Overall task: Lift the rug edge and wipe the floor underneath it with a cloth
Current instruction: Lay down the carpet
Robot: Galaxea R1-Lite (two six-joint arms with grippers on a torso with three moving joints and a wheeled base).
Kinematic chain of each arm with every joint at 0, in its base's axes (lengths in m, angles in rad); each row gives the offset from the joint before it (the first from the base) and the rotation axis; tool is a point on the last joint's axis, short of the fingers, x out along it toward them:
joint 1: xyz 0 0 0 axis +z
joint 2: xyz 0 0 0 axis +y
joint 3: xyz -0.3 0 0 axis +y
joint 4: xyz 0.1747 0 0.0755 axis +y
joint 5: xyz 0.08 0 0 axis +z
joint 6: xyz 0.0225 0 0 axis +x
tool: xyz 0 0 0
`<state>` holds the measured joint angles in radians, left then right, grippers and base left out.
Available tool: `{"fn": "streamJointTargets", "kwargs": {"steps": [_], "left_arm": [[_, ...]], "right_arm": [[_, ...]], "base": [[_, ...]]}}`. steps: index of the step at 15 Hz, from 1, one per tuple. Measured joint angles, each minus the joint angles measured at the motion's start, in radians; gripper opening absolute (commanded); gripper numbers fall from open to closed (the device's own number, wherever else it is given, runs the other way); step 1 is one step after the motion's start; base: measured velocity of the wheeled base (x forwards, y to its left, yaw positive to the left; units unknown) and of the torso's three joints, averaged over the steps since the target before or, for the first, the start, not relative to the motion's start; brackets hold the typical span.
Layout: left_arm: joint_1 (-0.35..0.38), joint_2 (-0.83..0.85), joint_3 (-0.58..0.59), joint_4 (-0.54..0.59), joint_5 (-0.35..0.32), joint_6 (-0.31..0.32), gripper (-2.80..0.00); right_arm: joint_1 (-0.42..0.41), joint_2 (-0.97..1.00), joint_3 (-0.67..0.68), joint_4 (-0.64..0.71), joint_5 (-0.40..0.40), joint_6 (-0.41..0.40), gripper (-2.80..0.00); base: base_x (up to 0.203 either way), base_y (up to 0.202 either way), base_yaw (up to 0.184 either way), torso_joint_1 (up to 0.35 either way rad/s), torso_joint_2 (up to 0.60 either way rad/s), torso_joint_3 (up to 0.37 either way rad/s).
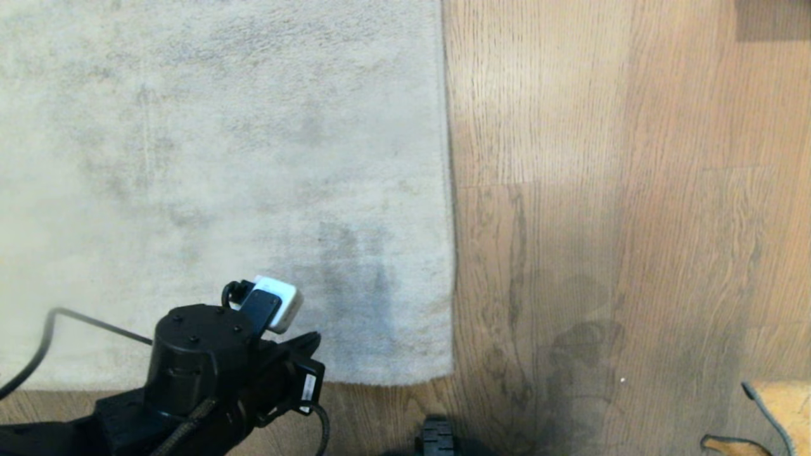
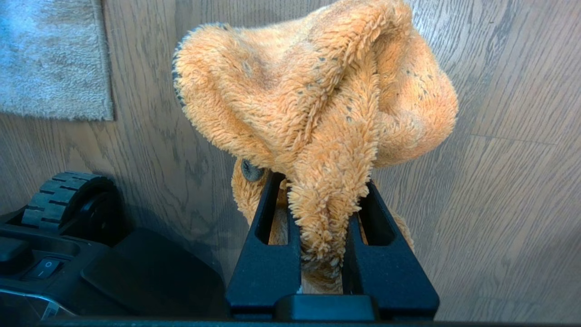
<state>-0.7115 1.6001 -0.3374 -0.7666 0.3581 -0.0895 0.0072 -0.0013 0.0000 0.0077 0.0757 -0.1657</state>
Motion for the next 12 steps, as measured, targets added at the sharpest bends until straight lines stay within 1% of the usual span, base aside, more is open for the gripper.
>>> {"fn": "streamJointTargets", "kwargs": {"steps": [4, 7, 8, 12], "left_arm": [[0.0, 0.095, -0.054, -0.035, -0.009, -0.03, -2.8], [0.0, 0.18, -0.05, -0.147, -0.01, -0.045, -2.8], [0.0, 0.204, -0.044, -0.17, -0.01, -0.051, -2.8], [-0.019, 0.285, -0.04, -0.189, -0.01, -0.089, -2.8]], "right_arm": [[0.0, 0.0, 0.0, 0.0, 0.0, 0.0, -2.8], [0.0, 0.0, 0.0, 0.0, 0.0, 0.0, -2.8], [0.0, 0.0, 0.0, 0.0, 0.0, 0.0, -2.8], [0.0, 0.0, 0.0, 0.0, 0.0, 0.0, -2.8]], "base": [[0.0, 0.0, 0.0, 0.0, 0.0, 0.0], [0.0, 0.0, 0.0, 0.0, 0.0, 0.0], [0.0, 0.0, 0.0, 0.0, 0.0, 0.0], [0.0, 0.0, 0.0, 0.0, 0.0, 0.0]]}}
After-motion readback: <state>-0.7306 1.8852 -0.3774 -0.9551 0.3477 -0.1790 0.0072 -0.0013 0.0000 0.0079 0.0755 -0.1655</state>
